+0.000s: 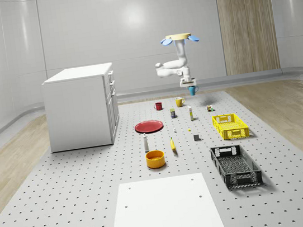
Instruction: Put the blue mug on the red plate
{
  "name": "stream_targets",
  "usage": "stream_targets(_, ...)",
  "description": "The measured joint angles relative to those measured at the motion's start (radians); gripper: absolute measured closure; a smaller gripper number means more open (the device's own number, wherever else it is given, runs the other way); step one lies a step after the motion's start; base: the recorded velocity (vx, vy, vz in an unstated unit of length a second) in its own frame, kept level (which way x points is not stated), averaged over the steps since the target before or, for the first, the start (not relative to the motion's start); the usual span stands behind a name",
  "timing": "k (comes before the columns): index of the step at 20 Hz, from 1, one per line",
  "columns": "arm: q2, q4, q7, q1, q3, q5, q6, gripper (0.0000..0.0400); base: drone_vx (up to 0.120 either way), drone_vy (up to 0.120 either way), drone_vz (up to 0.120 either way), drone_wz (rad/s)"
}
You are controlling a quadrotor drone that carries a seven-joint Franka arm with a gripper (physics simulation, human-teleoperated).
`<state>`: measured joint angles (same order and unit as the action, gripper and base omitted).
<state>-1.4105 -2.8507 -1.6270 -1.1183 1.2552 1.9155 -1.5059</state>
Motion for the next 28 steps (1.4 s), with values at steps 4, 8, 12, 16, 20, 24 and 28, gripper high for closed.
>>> stream_targets(4, -0.007, 0.0, -0.002, -0.002, 0.001, -0.003, -0.007, 0.03, 0.12, -0.12, 0.05, 0.0)
stream_targets(8, -0.014, 0.001, -0.004, -0.005, 0.003, -0.006, -0.013, 0.03, 0.12, -0.12, 0.06, 0.0)
stream_targets(12, -0.02, 0.001, -0.006, -0.007, 0.004, -0.009, -0.019, 0.03, 0.12, -0.12, 0.0, 0.0)
stream_targets(16, -0.026, 0.002, -0.007, -0.009, 0.005, -0.012, -0.024, 0.03, 0.12, -0.12, 0.0, 0.0)
stream_targets(20, -0.032, 0.002, -0.009, -0.011, 0.006, -0.015, -0.03, 0.03, 0.12, -0.12, 0.0, 0.0)
stream_targets(24, -0.037, 0.002, -0.011, -0.013, 0.007, -0.017, -0.035, 0.03, 0.12, -0.12, 0.0, 0.0)
stream_targets(28, -0.043, 0.003, -0.012, -0.015, 0.008, -0.019, -0.04, 0.03, 0.12, -0.12, 0.0, 0.0)
